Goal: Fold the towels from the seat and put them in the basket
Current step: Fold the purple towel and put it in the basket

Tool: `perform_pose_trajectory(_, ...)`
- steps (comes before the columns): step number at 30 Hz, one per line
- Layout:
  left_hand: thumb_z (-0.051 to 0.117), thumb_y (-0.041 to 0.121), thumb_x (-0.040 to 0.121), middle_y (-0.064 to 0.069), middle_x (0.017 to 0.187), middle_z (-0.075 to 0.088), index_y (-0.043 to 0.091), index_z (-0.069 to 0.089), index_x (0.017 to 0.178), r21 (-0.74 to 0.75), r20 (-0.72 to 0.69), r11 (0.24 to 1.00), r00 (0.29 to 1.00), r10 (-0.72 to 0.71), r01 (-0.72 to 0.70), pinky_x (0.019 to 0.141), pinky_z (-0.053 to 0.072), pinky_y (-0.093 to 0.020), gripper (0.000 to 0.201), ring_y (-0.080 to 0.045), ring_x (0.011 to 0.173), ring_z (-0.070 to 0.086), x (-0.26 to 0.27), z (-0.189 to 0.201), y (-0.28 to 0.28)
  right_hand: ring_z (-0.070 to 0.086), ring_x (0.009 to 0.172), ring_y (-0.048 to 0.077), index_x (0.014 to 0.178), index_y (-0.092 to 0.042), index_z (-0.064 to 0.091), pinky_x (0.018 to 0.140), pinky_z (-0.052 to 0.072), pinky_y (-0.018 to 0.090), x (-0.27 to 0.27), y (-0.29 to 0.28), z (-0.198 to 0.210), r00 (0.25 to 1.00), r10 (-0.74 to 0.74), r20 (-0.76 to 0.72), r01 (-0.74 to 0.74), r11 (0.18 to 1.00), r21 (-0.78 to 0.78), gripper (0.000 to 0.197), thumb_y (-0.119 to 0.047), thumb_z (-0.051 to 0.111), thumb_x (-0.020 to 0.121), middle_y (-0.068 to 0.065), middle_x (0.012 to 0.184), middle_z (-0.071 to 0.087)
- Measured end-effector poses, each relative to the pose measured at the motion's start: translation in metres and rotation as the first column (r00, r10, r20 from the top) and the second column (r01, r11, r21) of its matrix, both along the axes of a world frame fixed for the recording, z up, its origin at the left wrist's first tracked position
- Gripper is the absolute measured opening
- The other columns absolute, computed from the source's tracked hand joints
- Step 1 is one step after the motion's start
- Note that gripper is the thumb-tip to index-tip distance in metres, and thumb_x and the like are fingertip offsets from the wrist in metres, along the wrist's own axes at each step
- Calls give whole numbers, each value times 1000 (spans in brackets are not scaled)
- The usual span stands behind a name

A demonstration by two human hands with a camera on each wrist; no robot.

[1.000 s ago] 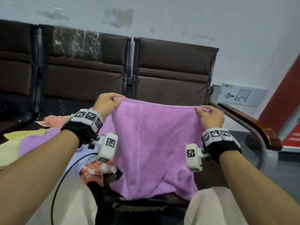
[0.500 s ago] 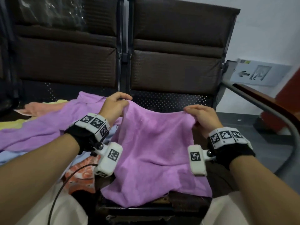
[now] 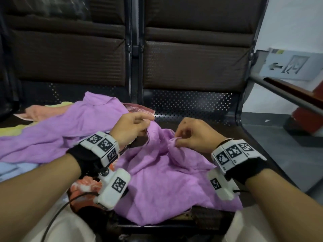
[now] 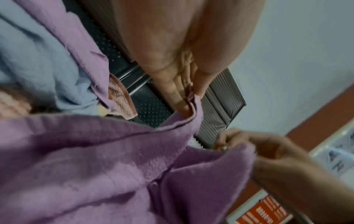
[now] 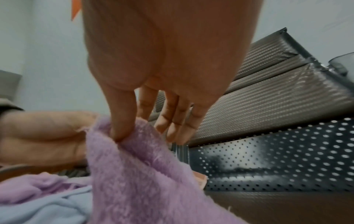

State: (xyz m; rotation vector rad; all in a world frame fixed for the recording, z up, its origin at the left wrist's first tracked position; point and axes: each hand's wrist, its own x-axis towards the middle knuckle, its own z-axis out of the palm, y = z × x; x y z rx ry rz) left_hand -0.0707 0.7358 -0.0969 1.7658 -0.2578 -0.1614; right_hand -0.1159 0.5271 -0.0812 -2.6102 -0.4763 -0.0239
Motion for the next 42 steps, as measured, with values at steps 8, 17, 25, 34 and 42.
perform_pose_trajectory(8,57,-4,87,-14,82,66,4,65,96,-61,-53,987,987,-154,151,64,53,-24,15,-14,70,62,-14,4,-6,57,64,4,75,-26,70,64,48,24,-3,15,4,999,-26,42,10,937,350,6,-22,73,80,-8,68,66)
perform_pose_trajectory(17,51,-11,86,-11,71,60,7,64,83,-91,-73,983,983,-169,162,51,45,-13,22,-6,55,55,-21,10,-8,55,58,-2,76,-23,74,58,39,8,-2,26,-5,994,-74,78,53,969,243,10,-32,73,79,-12,63,65)
perform_pose_trajectory(25,61,14,88,-1,73,66,11,68,88,-6,-22,979,979,-202,202,57,49,-14,8,-2,63,58,-24,5,-6,52,53,-3,73,-20,72,54,38,9,-2,25,-3,992,-92,88,75,981,181,18,-36,71,80,-12,60,61)
perform_pose_trajectory(34,58,-2,84,2,82,65,25,59,91,207,230,974,963,-139,91,61,44,-16,28,-7,65,55,-19,11,8,54,60,13,66,-17,58,60,43,29,-9,2,-4,990,17,-143,-49,974,-223,28,-39,62,82,-2,63,59)
perform_pose_trajectory(42,59,-3,75,1,85,69,6,69,111,551,574,829,765,-294,-95,66,30,7,38,13,71,47,-29,27,22,62,82,14,120,-32,54,78,52,32,-19,-22,16,966,-192,174,222,960,-171,48,-38,73,77,-15,75,60)
